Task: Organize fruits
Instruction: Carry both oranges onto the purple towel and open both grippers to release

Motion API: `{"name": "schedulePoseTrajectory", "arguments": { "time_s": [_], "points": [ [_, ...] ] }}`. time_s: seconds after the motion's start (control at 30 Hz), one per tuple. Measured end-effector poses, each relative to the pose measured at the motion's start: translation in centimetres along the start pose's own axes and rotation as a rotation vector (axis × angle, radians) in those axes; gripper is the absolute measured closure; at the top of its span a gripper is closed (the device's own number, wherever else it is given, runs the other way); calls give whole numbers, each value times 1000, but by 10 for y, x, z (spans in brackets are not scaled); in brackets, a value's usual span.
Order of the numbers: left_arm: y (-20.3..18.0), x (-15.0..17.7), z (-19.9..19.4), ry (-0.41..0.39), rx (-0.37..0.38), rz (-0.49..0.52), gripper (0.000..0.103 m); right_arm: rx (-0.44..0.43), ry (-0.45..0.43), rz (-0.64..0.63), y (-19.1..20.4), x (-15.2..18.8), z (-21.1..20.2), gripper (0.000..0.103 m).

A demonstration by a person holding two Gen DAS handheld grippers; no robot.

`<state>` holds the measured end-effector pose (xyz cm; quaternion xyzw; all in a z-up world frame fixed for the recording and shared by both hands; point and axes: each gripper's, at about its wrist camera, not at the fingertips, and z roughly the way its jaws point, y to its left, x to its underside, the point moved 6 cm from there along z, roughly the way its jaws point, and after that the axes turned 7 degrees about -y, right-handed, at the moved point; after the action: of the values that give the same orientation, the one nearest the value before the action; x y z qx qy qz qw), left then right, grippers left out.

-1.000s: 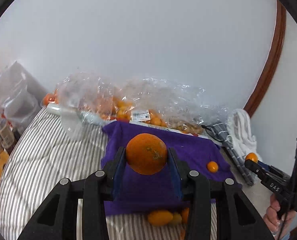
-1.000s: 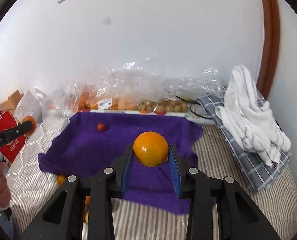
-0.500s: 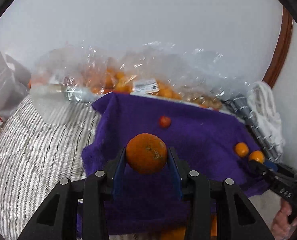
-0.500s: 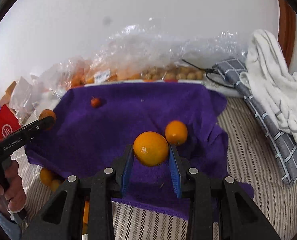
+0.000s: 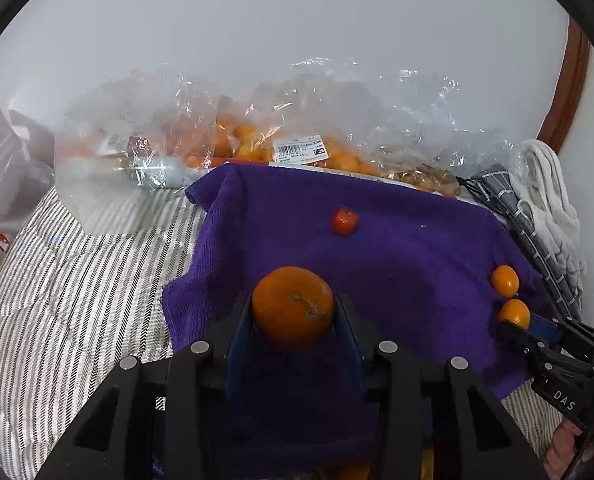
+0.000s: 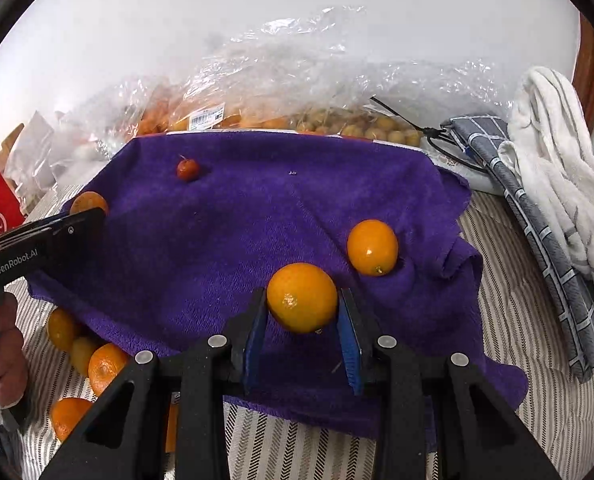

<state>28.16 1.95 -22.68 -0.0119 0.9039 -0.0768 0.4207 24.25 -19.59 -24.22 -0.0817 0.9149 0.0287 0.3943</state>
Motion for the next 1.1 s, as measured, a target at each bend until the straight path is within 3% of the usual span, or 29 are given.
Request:
{"name": "schedulePoseTrajectory", "arguments": {
  "time_s": [0.23,0.37,0.5,0.63,0.73,0.87,1.1],
  "points": [
    [-2,4,2,12,15,12,64,-31,16,60,-5,3,6,68],
    [-4,3,3,10,7,18,63,-16,17,64,-5,2,8,60],
    [-4,1,-2,-15,18,9,52,-14,25,77,-7,2,9,58],
    [-3,-1,-7,-33,18,2,49,-7,23,79,-8,1,6,56],
    [-4,-3,-10,-46,23,-3,49,-4,-44,77,-7,-6,-12,44],
    [-7,-6,-17,-84,31,0,49,-7,-98,97,-9,-13,-35,44],
    [-13,-8,-27,-142,30,16,49,7,-98,135,-11,0,-69,44]
  ]
}}
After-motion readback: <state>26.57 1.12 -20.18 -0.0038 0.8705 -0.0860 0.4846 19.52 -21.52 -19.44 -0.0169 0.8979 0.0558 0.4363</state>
